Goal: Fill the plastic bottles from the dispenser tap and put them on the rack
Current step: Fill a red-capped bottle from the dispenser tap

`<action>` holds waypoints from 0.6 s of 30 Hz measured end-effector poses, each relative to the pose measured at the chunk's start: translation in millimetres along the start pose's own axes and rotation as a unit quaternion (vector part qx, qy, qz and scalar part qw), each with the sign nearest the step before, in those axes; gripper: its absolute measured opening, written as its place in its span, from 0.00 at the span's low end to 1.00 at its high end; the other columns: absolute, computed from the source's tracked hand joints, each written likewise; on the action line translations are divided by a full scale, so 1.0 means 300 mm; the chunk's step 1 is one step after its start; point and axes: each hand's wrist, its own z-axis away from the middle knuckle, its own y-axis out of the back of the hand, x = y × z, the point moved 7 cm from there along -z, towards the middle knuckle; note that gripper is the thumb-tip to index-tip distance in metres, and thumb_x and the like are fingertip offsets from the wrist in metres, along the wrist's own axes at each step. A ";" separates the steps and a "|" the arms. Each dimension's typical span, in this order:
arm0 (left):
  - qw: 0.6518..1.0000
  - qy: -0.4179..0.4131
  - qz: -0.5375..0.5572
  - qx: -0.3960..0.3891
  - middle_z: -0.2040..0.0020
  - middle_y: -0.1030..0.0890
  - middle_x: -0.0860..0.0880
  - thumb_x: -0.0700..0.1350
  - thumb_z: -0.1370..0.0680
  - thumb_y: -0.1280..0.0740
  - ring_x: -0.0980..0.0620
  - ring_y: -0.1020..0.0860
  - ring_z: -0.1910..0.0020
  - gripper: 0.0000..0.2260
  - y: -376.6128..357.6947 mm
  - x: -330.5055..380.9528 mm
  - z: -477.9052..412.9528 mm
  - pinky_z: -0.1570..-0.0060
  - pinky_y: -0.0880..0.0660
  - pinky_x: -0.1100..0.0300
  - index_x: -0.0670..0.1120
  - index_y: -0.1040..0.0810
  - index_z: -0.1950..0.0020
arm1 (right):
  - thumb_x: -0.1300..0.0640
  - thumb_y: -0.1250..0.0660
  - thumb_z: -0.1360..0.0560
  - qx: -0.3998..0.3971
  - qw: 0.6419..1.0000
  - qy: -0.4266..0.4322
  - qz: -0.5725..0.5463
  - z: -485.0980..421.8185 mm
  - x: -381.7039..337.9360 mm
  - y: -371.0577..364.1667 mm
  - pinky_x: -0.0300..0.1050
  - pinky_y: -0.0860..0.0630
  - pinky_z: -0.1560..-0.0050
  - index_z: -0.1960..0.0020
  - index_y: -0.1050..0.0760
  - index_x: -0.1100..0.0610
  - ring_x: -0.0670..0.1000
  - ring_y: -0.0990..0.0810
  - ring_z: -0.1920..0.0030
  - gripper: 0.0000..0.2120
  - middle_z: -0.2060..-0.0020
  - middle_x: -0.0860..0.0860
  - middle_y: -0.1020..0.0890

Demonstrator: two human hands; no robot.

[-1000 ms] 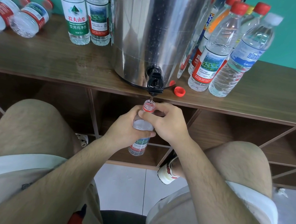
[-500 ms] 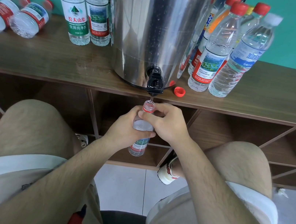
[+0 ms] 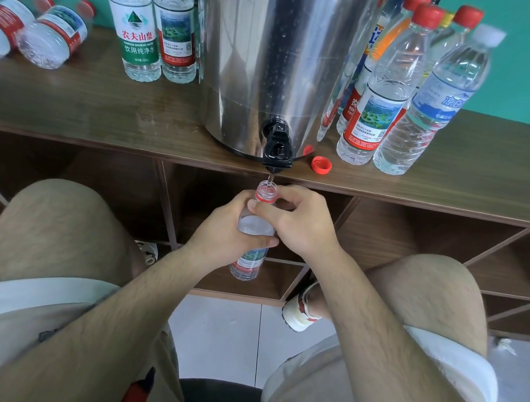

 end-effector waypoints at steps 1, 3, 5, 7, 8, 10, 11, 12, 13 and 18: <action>1.000 0.000 -0.002 0.000 0.32 0.22 0.53 0.51 0.28 0.20 0.52 0.22 0.36 0.36 -0.001 0.001 -0.001 0.44 0.27 0.60 0.54 0.33 0.24 | 0.47 0.24 0.24 0.000 1.000 0.000 0.002 -0.001 0.001 0.000 0.41 0.24 0.51 0.43 0.13 0.51 0.46 0.17 0.50 0.13 0.52 0.45 0.14; 1.000 0.000 0.002 -0.004 0.32 0.21 0.52 0.51 0.28 0.20 0.51 0.22 0.35 0.36 -0.003 0.001 -0.002 0.43 0.26 0.59 0.54 0.33 0.24 | 0.47 0.24 0.24 0.001 1.000 0.003 0.002 -0.001 0.002 0.001 0.40 0.25 0.52 0.44 0.13 0.51 0.46 0.17 0.51 0.12 0.53 0.44 0.14; 1.000 0.000 0.010 -0.007 0.33 0.21 0.53 0.50 0.28 0.20 0.51 0.22 0.36 0.36 -0.004 0.002 0.000 0.43 0.26 0.59 0.54 0.33 0.24 | 0.47 0.24 0.24 0.001 1.000 0.006 0.002 -0.001 0.002 0.000 0.40 0.25 0.52 0.45 0.13 0.50 0.45 0.17 0.52 0.11 0.55 0.44 0.14; 1.000 0.000 0.010 -0.007 0.33 0.21 0.53 0.50 0.28 0.20 0.52 0.22 0.36 0.36 -0.002 0.003 0.002 0.43 0.26 0.59 0.54 0.32 0.24 | 0.47 0.24 0.24 0.000 1.000 0.007 0.005 -0.002 0.002 -0.001 0.41 0.24 0.52 0.45 0.13 0.51 0.45 0.17 0.52 0.11 0.55 0.44 0.14; 1.000 0.000 0.009 -0.006 0.33 0.21 0.53 0.50 0.28 0.20 0.52 0.22 0.36 0.36 -0.001 0.005 0.003 0.43 0.26 0.59 0.54 0.32 0.24 | 0.47 0.24 0.24 0.000 1.000 0.008 0.005 -0.002 0.002 -0.001 0.41 0.24 0.52 0.45 0.13 0.51 0.45 0.17 0.52 0.11 0.55 0.44 0.14; 1.000 0.000 0.009 -0.006 0.33 0.21 0.53 0.50 0.28 0.20 0.53 0.23 0.36 0.36 -0.001 0.007 0.004 0.43 0.26 0.59 0.54 0.32 0.24 | 0.47 0.24 0.24 0.001 1.000 0.008 0.005 -0.001 0.002 0.000 0.40 0.25 0.53 0.45 0.13 0.51 0.45 0.17 0.52 0.11 0.55 0.43 0.14; 1.000 0.000 0.010 -0.007 0.33 0.21 0.53 0.50 0.28 0.20 0.53 0.23 0.36 0.36 -0.001 0.008 0.006 0.43 0.26 0.59 0.54 0.33 0.24 | 0.47 0.24 0.24 0.001 1.000 0.008 0.005 -0.001 0.002 0.000 0.40 0.25 0.53 0.45 0.13 0.51 0.45 0.17 0.52 0.11 0.55 0.43 0.14; 1.000 0.000 0.012 -0.008 0.33 0.21 0.52 0.50 0.28 0.20 0.52 0.22 0.36 0.36 -0.001 0.010 0.007 0.42 0.26 0.58 0.54 0.33 0.24 | 0.47 0.24 0.24 0.001 1.000 0.008 0.005 -0.001 0.002 0.000 0.40 0.25 0.52 0.45 0.13 0.51 0.45 0.17 0.52 0.11 0.54 0.44 0.14; 1.000 -0.001 0.013 -0.007 0.32 0.21 0.52 0.50 0.27 0.20 0.52 0.22 0.35 0.35 0.000 0.011 0.008 0.41 0.25 0.58 0.54 0.33 0.24 | 0.47 0.24 0.24 0.000 1.000 0.007 0.004 -0.001 0.002 -0.001 0.40 0.25 0.52 0.45 0.13 0.51 0.45 0.17 0.51 0.11 0.54 0.44 0.14; 1.000 -0.002 0.010 -0.006 0.31 0.22 0.51 0.49 0.27 0.20 0.49 0.22 0.33 0.36 0.003 0.016 0.013 0.37 0.24 0.53 0.53 0.33 0.23 | 0.47 0.24 0.24 -0.002 1.000 0.006 0.001 0.000 0.001 0.000 0.40 0.25 0.52 0.44 0.13 0.51 0.45 0.17 0.51 0.12 0.53 0.44 0.14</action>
